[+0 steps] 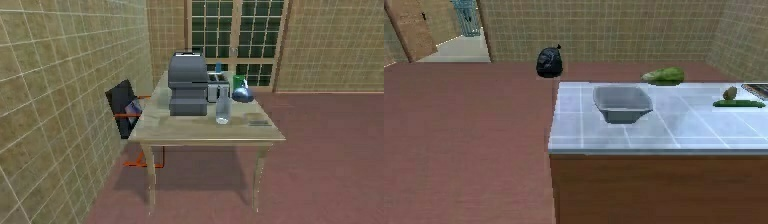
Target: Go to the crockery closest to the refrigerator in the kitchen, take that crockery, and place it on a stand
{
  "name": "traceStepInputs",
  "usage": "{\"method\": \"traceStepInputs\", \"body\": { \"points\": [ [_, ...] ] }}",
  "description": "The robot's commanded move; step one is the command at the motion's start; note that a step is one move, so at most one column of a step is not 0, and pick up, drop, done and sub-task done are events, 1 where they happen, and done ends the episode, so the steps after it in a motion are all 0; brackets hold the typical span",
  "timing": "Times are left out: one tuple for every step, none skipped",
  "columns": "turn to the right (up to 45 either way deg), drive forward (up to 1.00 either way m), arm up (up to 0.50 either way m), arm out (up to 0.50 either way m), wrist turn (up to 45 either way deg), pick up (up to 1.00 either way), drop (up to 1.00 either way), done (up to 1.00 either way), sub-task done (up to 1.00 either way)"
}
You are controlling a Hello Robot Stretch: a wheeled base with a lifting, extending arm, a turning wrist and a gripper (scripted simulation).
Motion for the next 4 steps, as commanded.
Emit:
{"method": "traceStepInputs", "body": {
  "points": [
    [0.0,0.20,0.00,0.00,0.0,0.00,0.00,0.00,0.00],
    [45.0,0.00,0.00,0.00,0.0,0.00,0.00,0.00,0.00],
    [12.0,0.00,0.00,0.00,0.0,0.00,0.00,0.00,0.00],
    [0.0,0.85,0.00,0.00,0.0,0.00,0.00,0.00,0.00]
  ]
}}
